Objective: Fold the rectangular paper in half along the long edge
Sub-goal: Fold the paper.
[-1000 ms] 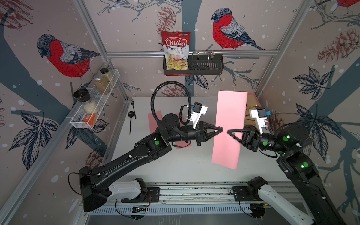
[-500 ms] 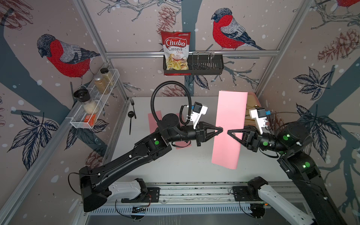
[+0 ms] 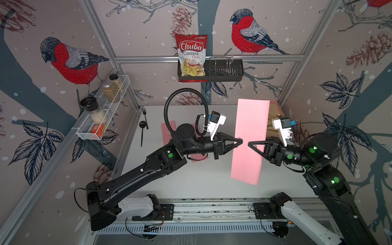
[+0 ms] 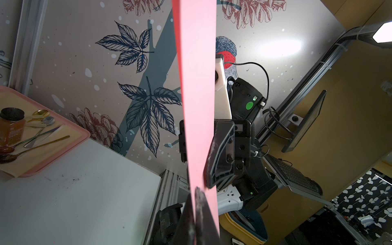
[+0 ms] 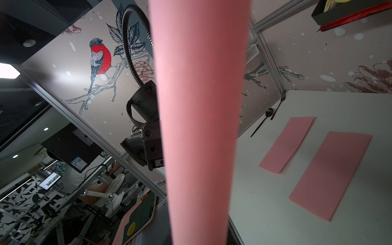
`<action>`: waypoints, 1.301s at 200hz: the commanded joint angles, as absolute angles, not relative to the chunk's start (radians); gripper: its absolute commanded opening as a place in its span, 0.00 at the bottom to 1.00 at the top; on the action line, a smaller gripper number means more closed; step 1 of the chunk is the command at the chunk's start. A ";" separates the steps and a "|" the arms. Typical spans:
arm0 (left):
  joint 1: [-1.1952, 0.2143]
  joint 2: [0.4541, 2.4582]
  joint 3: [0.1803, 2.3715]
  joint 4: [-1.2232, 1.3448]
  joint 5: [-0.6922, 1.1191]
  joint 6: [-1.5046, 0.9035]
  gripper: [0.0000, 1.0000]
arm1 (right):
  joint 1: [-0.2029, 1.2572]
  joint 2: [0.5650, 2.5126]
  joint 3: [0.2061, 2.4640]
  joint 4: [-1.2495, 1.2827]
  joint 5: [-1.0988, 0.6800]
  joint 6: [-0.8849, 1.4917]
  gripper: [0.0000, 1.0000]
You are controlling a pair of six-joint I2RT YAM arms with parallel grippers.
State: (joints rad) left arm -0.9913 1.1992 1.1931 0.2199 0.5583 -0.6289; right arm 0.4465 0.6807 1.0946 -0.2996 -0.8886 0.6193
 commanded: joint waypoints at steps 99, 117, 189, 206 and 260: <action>-0.994 1.197 1.197 0.254 0.578 -0.621 0.00 | 0.448 0.682 1.093 -0.281 -0.864 0.601 0.18; -0.994 1.198 1.197 0.255 0.581 -0.621 0.00 | 0.448 0.683 1.091 -0.285 -0.864 0.596 0.18; -0.995 1.194 1.187 0.276 0.604 -0.626 0.00 | 0.448 0.682 1.081 -0.294 -0.859 0.578 0.32; -0.995 1.192 1.185 0.277 0.603 -0.624 0.00 | 0.447 0.683 1.081 -0.277 -0.866 0.588 0.30; -0.995 1.191 1.184 0.274 0.602 -0.625 0.00 | 0.448 0.685 1.086 -0.270 -0.879 0.592 0.18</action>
